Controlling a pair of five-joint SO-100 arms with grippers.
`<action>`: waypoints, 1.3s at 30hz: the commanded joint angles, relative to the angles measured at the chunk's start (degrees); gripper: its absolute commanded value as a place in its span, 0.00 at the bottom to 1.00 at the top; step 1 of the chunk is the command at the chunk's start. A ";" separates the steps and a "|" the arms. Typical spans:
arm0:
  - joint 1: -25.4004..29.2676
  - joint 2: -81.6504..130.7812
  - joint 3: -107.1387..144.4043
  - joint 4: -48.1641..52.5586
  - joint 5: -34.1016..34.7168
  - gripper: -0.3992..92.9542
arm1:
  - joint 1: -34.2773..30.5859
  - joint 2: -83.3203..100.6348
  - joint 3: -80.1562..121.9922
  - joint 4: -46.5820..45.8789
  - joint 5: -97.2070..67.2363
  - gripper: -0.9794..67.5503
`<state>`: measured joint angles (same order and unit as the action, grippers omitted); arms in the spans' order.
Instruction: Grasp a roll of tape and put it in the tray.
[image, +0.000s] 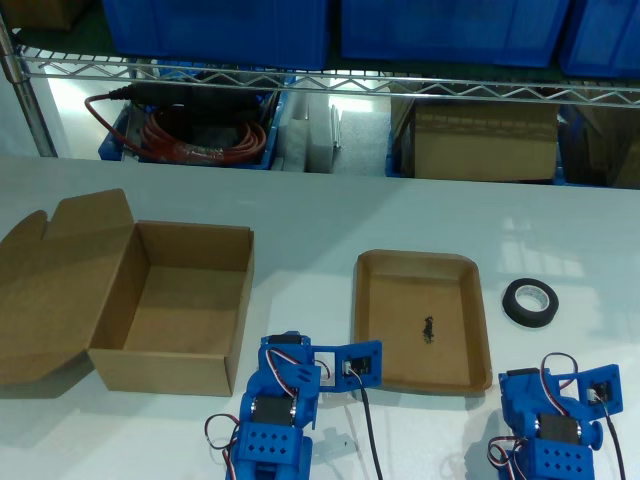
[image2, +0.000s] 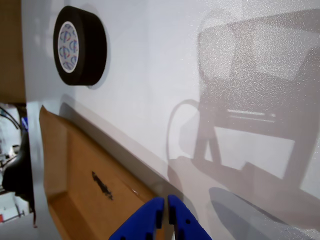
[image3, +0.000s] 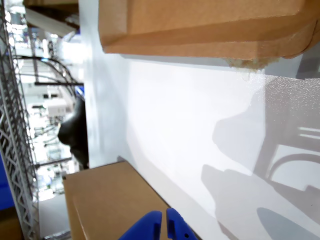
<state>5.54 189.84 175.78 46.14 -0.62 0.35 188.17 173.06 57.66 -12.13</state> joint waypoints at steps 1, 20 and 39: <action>-0.53 0.62 1.85 -0.70 0.09 0.01 | -0.35 0.26 -0.62 -0.79 -0.18 0.02; -0.53 0.62 1.85 -0.70 0.09 0.01 | -0.35 0.26 -0.62 -0.79 -0.44 0.02; -0.53 0.62 1.85 -0.70 0.09 0.01 | 7.38 -55.90 -37.88 -15.73 0.26 0.48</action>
<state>5.54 189.84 175.78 46.14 -0.62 7.12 147.74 149.50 42.80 -12.22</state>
